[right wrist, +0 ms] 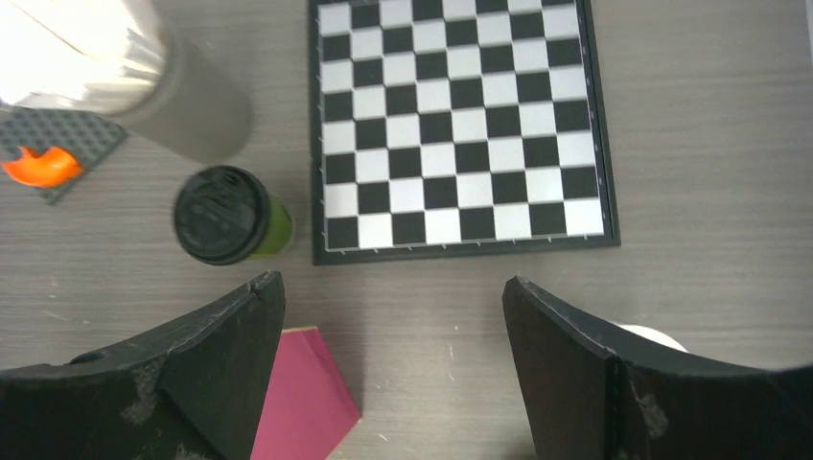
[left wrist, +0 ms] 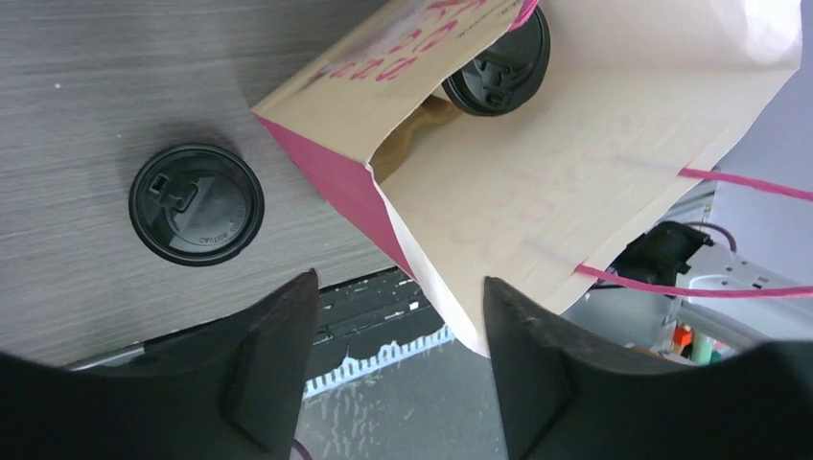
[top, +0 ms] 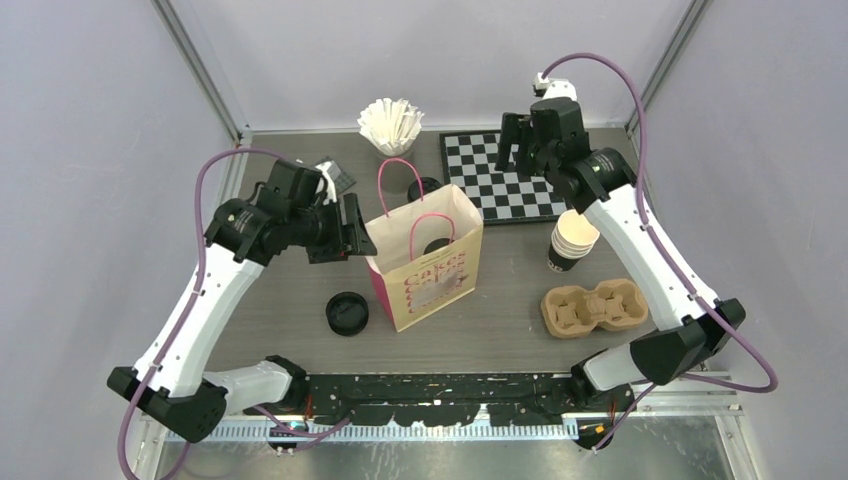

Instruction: Pack the takeout coffee

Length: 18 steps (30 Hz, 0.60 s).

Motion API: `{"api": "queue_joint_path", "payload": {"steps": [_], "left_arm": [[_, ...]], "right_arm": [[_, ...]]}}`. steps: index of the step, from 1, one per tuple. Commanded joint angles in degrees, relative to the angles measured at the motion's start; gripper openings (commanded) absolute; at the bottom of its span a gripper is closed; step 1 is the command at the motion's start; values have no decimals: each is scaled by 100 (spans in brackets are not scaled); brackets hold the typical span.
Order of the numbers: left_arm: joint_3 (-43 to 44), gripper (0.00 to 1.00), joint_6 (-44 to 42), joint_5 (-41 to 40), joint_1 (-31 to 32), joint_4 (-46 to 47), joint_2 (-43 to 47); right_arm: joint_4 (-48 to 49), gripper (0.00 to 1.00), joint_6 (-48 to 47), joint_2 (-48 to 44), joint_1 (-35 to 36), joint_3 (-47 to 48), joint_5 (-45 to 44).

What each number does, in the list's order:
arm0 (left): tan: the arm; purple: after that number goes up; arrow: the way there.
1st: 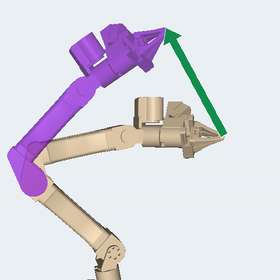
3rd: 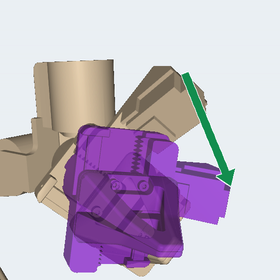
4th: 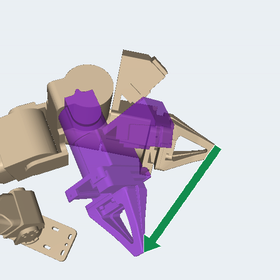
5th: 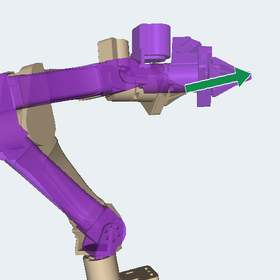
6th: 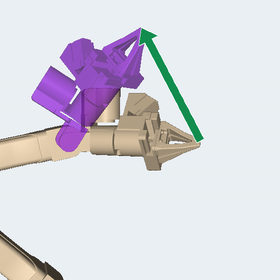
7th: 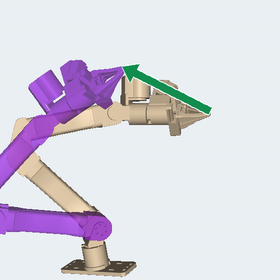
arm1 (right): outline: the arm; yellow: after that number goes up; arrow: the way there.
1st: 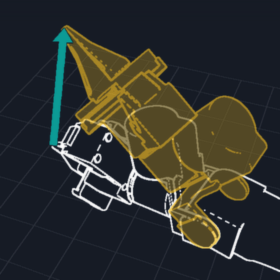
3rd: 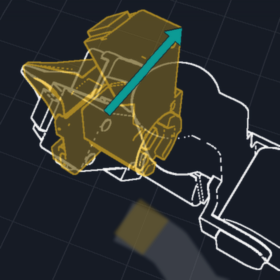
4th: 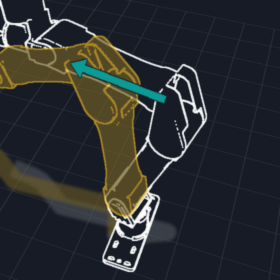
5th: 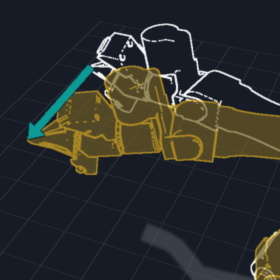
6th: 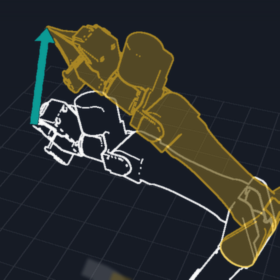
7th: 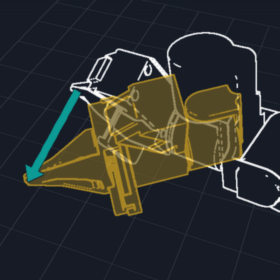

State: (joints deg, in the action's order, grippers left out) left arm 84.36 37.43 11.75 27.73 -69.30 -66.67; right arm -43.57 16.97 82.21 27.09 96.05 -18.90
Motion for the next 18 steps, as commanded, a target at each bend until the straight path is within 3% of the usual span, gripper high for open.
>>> {"api": "queue_joint_path", "payload": {"steps": [1, 5, 11, 18], "left_arm": [[365, 71, -399, -479, -4, 65, 188], [565, 79, -762, -888, -5, -113, 91], [865, 83, -1003, -1096, -4, -215, -159], [526, 85, -1248, -1450, -12, 156, 113]], "right_arm": [[-170, 88, 303, 173, -171, -386, 41], [-107, 88, 399, 256, -204, -1078, -210], [-125, 88, 583, 140, -206, -1789, 139], [-27, 82, -46, 1011, -206, -1139, 446]]}}
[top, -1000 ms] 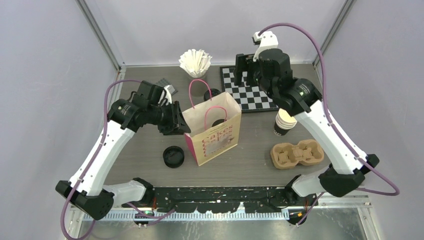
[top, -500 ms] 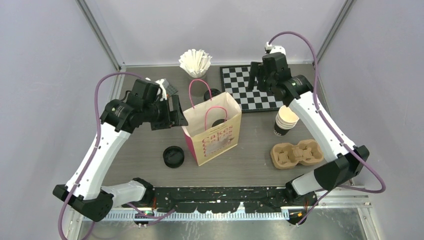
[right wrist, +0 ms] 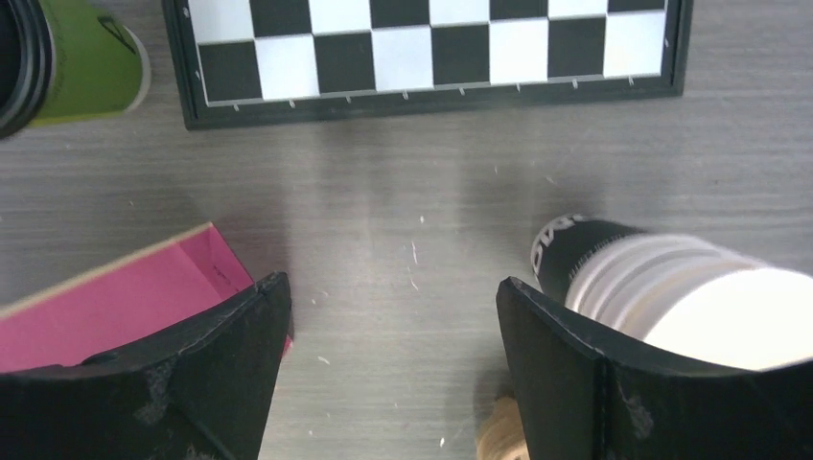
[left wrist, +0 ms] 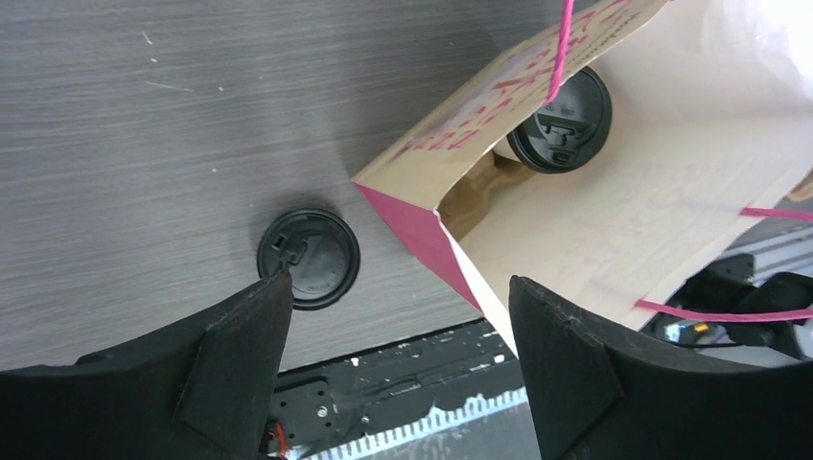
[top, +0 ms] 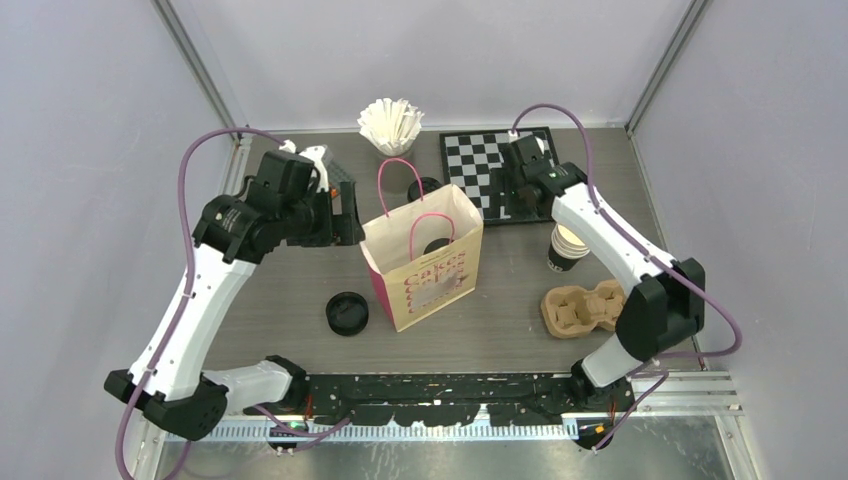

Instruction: Pack the takeout coffee

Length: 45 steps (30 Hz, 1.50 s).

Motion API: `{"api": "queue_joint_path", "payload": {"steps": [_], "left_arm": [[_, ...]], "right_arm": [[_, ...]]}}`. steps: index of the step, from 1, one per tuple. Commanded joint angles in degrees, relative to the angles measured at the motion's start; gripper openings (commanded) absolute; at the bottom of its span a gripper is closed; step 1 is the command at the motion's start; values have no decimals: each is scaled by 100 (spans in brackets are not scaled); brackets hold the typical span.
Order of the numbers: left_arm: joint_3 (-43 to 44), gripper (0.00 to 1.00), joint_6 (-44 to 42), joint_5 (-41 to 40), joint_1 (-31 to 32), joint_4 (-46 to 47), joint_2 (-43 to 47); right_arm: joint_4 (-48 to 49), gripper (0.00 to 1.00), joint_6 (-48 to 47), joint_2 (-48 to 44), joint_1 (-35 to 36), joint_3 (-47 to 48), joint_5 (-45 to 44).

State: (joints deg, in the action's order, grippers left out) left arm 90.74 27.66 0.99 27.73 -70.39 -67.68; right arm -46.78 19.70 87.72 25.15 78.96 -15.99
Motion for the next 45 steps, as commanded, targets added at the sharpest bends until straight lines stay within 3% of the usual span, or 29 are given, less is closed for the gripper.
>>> {"api": "queue_joint_path", "payload": {"steps": [1, 6, 11, 15, 21, 27, 36, 45], "left_arm": [[-140, 85, -278, -391, -13, 248, 244], [-339, 83, -45, -279, -13, 251, 475], [-363, 81, 144, -188, -15, 215, 842], [56, 81, 177, -580, -13, -292, 811], [531, 80, 429, -1034, -13, -1007, 686], [291, 76, 1231, -744, -17, -852, 708], [40, 70, 1568, 285, -13, -11, 344], [-634, 70, 2037, 1193, -8, 492, 386]], "right_arm": [[261, 82, -259, 669, -24, 778, 43], [587, 84, -318, 1390, -19, 1640, -152], [1151, 87, -1107, 1905, -36, 2301, -387], [1014, 88, -1807, 2498, -36, 3049, 111], [684, 87, -2087, 2956, -40, 3625, 1380], [514, 84, -1665, 2794, 8, 3294, 2286], [662, 84, -1413, 1847, 218, 1986, 2434], [560, 84, -1129, 1443, 440, 1598, 2553]]}}
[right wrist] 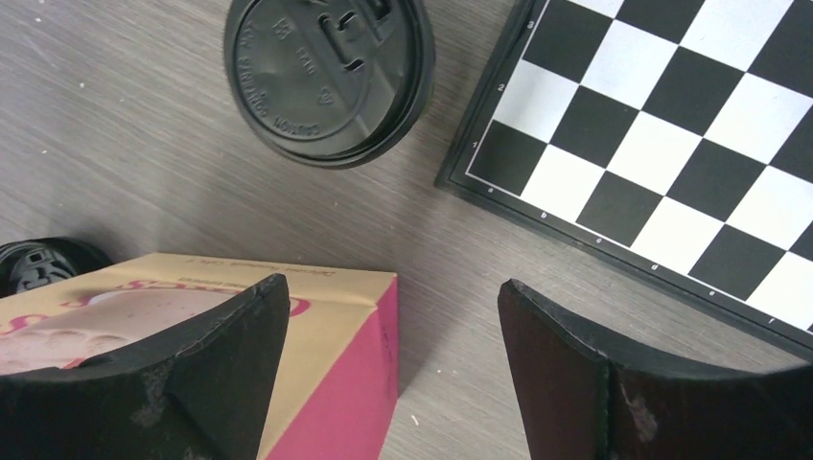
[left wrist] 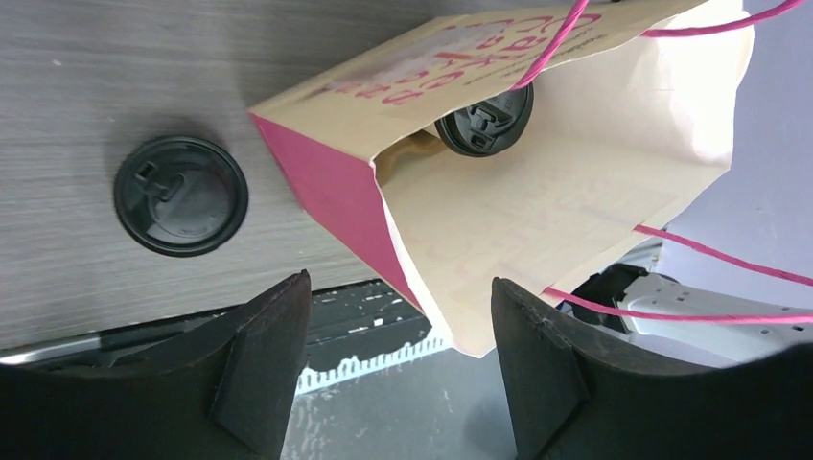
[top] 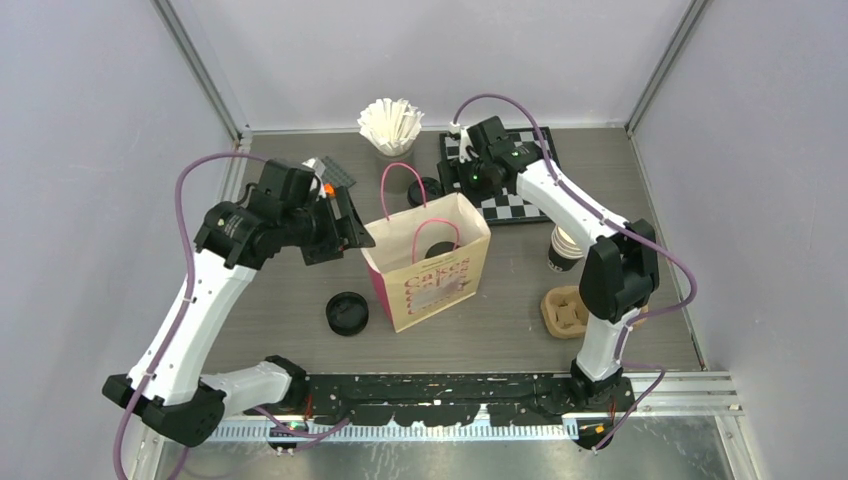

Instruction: Pack the takeout coffee

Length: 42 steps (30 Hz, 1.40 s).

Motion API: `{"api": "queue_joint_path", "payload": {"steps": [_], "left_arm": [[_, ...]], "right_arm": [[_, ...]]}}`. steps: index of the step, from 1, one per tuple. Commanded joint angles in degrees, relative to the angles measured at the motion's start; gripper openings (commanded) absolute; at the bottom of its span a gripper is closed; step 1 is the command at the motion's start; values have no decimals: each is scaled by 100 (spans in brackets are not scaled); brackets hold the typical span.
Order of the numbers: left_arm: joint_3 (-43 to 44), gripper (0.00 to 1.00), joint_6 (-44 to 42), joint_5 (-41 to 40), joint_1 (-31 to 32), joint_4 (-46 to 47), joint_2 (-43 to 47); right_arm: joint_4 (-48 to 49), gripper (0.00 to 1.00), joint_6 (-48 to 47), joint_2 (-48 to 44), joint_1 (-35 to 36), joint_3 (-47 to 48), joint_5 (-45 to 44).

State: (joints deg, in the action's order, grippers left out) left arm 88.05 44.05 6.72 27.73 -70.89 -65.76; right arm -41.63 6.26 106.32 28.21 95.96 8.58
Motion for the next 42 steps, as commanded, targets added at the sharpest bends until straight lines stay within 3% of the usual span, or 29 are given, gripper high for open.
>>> {"api": "queue_joint_path", "payload": {"steps": [1, 13, 23, 27, 35, 42], "left_arm": [[-486, 70, 512, 652, -10, 637, 259], [-437, 65, 214, 379, -9, 188, 180], [-243, 53, -209, 448, -4, -78, -91], [-278, 42, -357, 541, -4, 17, -124], [-362, 8, -524, 938, -4, 454, -262], [-598, 3, -253, 1462, 154, 1231, -211]], "right_arm": [[-6, 84, 257, -456, 174, -130, 66], [-117, 84, 726, -1033, 363, -557, -182], [-57, 83, 1017, -1323, 595, -914, -165], [-312, 83, 1081, -1393, 667, -872, -413], [-706, 83, 1207, -1758, 391, -854, -1469], [-1325, 84, 1367, -2156, 14, -238, -2413]]}}
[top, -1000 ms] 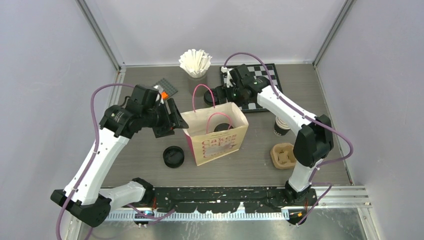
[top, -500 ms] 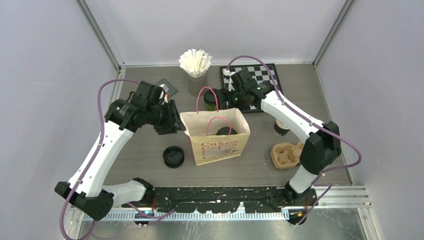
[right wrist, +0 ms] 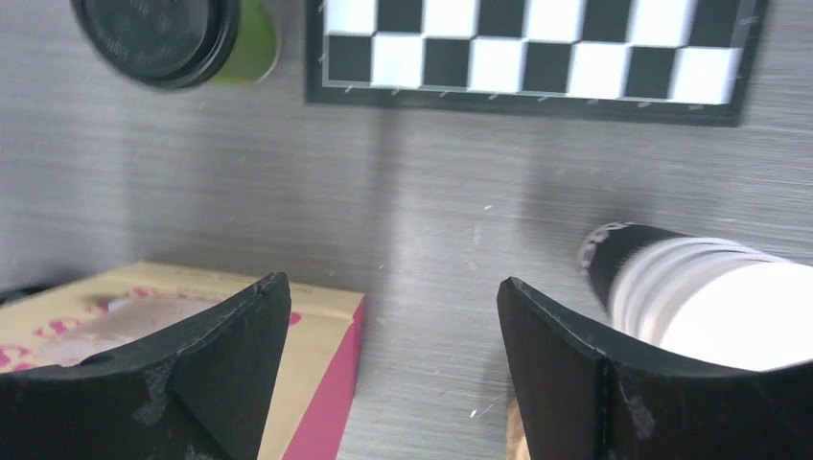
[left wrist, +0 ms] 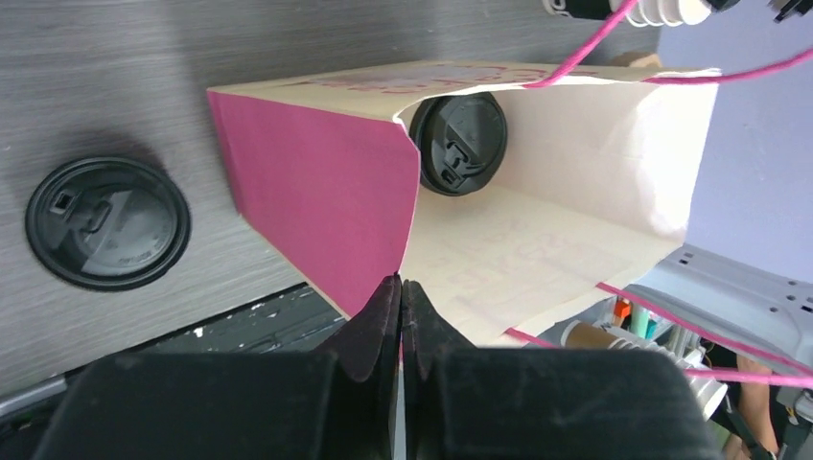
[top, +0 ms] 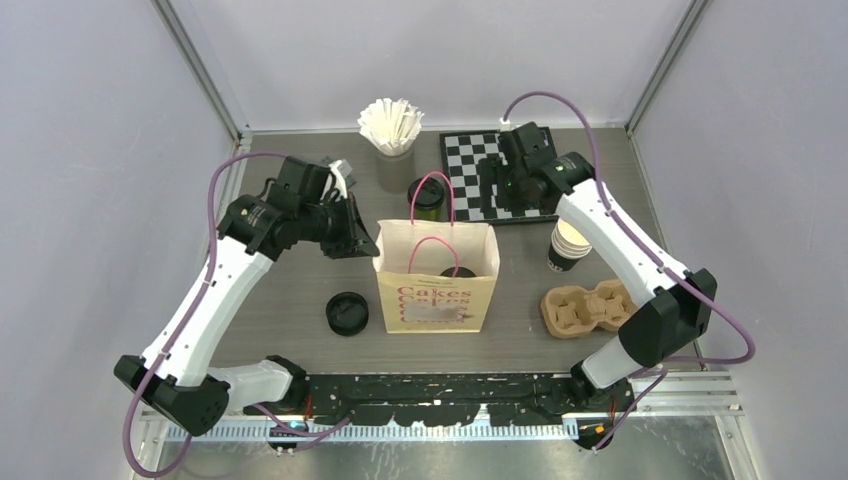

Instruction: Pack the takeout coffee

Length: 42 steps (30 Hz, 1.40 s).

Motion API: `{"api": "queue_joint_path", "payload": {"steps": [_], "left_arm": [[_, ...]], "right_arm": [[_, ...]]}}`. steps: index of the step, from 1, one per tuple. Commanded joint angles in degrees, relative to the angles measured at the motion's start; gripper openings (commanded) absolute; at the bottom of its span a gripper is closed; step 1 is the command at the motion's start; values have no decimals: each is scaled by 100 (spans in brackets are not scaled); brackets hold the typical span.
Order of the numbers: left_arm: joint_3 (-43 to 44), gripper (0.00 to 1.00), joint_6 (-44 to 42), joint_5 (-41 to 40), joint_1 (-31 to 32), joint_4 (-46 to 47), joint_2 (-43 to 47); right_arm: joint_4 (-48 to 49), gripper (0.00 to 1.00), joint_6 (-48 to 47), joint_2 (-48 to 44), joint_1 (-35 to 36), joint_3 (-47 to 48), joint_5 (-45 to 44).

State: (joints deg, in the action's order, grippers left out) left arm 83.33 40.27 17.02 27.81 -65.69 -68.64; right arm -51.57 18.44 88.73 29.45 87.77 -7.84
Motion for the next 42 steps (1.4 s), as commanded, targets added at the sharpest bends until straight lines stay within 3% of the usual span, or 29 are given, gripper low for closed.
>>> {"api": "queue_joint_path", "payload": {"steps": [1, 7, 13, 20, 24, 34, 42], "left_arm": [[-201, 3, 189, 478, 200, 851, 97], [-535, 2, 461, 775, 463, 1676, 104], [-868, 5, 403, 873, 479, 2168, 194], [-695, 32, 10, 341, 471, 1865, 331], [-443, 46, -209, -39, 468, 1470, 277], [-314, 48, -434, 284, 468, 1740, -79], [-317, 49, -471, 549, 479, 1567, -314]], "right_arm": [[-397, 83, 148, -422, -116, 697, -862], [-387, 84, 89, -654, -116, 996, -1241], [263, 88, -62, -708, -161, 811, -996], [1013, 90, -145, -554, -451, 519, -485], [744, 89, 36, -253, -560, 687, -386], [541, 88, 146, -346, -566, 375, -384], [1827, 93, -852, -213, -572, -46, 528]]}}
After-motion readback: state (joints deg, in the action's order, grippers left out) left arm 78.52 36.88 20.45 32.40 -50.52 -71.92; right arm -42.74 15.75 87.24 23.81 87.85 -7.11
